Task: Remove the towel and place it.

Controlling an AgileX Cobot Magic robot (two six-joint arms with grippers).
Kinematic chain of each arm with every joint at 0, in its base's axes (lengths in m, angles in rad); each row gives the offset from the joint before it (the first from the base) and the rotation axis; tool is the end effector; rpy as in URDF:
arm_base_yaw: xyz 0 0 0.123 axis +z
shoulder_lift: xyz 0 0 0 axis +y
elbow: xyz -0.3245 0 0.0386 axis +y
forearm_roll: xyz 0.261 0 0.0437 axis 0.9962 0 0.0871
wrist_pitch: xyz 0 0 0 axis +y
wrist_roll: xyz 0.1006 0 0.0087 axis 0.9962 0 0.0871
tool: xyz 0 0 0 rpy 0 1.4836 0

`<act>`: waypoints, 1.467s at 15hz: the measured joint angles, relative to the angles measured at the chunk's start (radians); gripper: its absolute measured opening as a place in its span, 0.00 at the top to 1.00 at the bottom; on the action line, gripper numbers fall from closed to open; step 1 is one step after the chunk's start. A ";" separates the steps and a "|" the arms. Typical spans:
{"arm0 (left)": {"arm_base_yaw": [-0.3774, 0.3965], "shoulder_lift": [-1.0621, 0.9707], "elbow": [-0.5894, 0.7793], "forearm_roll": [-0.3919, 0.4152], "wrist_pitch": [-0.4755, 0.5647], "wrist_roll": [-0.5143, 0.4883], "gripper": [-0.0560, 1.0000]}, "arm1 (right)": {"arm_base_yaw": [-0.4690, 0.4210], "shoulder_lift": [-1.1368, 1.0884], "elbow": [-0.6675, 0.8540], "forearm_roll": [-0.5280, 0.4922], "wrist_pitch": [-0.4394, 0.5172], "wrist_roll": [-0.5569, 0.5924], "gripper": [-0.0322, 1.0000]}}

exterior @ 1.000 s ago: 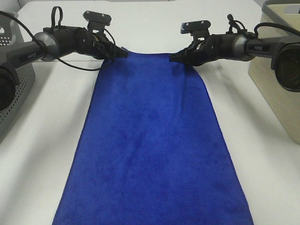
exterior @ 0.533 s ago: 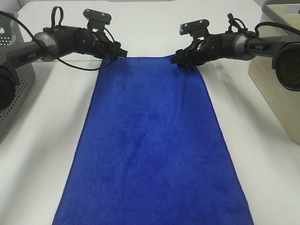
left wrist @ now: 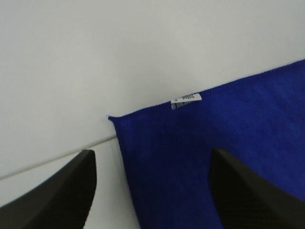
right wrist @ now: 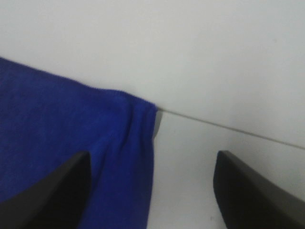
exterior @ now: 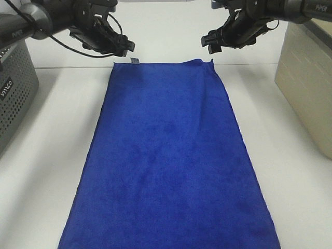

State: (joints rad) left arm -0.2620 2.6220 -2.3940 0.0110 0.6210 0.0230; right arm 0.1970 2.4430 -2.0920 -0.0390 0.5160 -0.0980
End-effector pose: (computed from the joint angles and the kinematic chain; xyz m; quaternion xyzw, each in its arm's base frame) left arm 0.6164 -0.1646 0.1644 0.1334 0.9096 -0.0422 0.3913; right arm 0.5938 0.1165 0.1824 -0.1474 0.9109 0.0037 0.3855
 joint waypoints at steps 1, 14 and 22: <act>0.000 -0.032 0.000 -0.003 0.081 -0.013 0.36 | 0.000 -0.036 0.000 0.068 0.088 -0.030 0.29; 0.018 -0.361 -0.002 0.066 0.592 -0.095 0.25 | 0.001 -0.375 -0.003 0.204 0.700 -0.012 0.19; 0.221 -0.647 0.193 0.061 0.593 -0.094 0.25 | -0.001 -0.782 0.313 0.047 0.700 0.117 0.19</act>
State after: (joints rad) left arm -0.0410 1.9750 -2.2010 0.0720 1.2140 -0.0710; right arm 0.1960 1.6610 -1.7790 0.0080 1.2160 0.0190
